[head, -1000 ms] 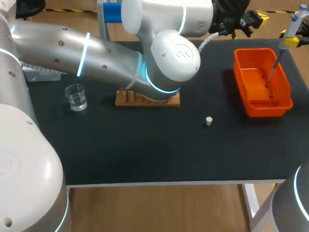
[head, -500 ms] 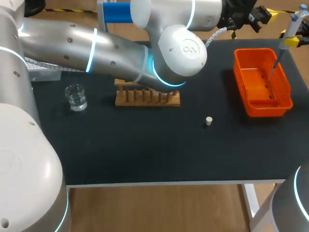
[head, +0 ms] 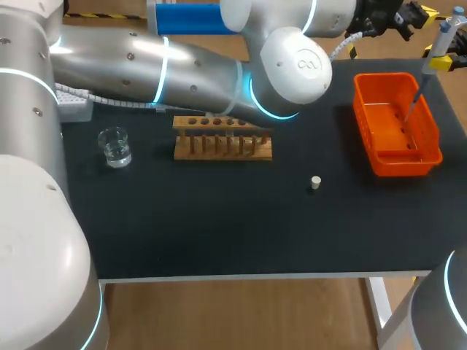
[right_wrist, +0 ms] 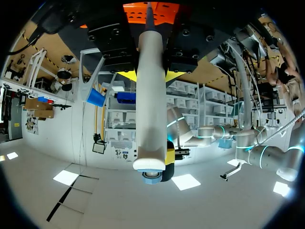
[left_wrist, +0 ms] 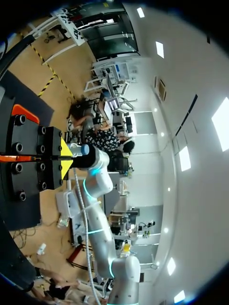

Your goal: Invert the test tube, pick up the pipette, mount the tip to pipette, aspirate from beaker and dispense into the tube, eject the tip, return the pipette, and cap with the stopper.

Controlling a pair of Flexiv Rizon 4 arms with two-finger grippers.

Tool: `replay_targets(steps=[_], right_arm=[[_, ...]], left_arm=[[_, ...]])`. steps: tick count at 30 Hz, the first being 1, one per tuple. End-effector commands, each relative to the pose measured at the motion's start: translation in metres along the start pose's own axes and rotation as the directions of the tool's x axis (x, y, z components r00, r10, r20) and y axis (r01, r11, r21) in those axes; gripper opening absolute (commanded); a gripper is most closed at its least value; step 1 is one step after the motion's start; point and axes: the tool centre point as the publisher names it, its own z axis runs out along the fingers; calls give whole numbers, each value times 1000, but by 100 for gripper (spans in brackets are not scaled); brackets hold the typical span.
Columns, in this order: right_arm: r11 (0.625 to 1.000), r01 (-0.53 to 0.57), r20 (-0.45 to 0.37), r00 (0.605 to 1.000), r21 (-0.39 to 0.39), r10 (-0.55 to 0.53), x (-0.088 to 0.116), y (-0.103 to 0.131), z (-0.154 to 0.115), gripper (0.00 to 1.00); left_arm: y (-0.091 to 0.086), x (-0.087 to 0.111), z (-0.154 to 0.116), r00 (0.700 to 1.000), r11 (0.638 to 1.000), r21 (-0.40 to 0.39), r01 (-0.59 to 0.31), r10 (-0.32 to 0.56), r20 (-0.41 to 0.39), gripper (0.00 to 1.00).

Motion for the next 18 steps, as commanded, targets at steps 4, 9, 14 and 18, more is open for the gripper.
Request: replay_targets(steps=[4,9,14,18], right_arm=[[1000,0,-9,1000,0,0,-3,-1,-3,0],[1000,0,-9,1000,0,0,-3,-1,-3,0],[1000,0,-9,1000,0,0,-3,-1,-3,0],[1000,0,-9,1000,0,0,-3,-1,-3,0]], left_arm=[[3,-8,17,1000,997,74,-5,6,-12,0],[3,-13,24,1000,996,86,-8,10,-13,0],[3,-17,30,1000,995,97,-9,11,-16,0],[3,-18,35,1000,994,105,-10,12,-21,0]])
